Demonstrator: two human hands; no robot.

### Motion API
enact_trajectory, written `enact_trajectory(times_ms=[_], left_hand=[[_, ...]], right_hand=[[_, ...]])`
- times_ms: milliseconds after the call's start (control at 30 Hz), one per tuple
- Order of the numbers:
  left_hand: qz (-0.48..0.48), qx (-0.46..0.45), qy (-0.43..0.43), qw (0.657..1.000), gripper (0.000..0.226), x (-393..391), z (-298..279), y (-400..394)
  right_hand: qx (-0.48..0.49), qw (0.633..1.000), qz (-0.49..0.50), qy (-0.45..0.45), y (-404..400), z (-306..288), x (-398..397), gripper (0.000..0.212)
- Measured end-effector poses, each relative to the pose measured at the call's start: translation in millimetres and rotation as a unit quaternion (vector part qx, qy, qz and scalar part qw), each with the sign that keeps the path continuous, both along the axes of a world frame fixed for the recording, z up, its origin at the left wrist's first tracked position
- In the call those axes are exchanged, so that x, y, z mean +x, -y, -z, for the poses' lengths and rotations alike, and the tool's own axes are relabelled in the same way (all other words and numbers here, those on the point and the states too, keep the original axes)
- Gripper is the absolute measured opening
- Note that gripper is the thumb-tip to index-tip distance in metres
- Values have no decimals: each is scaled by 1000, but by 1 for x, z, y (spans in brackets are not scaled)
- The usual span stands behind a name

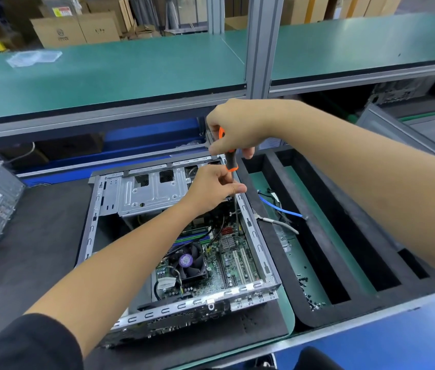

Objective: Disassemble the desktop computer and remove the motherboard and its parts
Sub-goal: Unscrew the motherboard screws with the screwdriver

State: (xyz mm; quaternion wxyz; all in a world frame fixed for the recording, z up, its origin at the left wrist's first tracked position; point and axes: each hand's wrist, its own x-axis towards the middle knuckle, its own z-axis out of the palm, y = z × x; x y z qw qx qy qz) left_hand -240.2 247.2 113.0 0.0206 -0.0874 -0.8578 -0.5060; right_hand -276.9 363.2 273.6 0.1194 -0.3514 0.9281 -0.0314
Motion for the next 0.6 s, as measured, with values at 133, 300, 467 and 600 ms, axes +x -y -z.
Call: enact_trajectory(times_ms=[133,300,467,600], left_hand=[[32,-15,0,999,22,1,-2,5],[68,-47,6,997,8,5,-4,9],[55,-49,-13,997,7,6,-3,9],[32,-44,-14,998,10,6,-1,8]], right_hand=[[-6,998,-49,-29,1,0,3,20],[-3,998,-56,11,3,-1,3,29],[-84,996,7,41,1,6,4,28],[-130,990,26,43,2,9,5,33]])
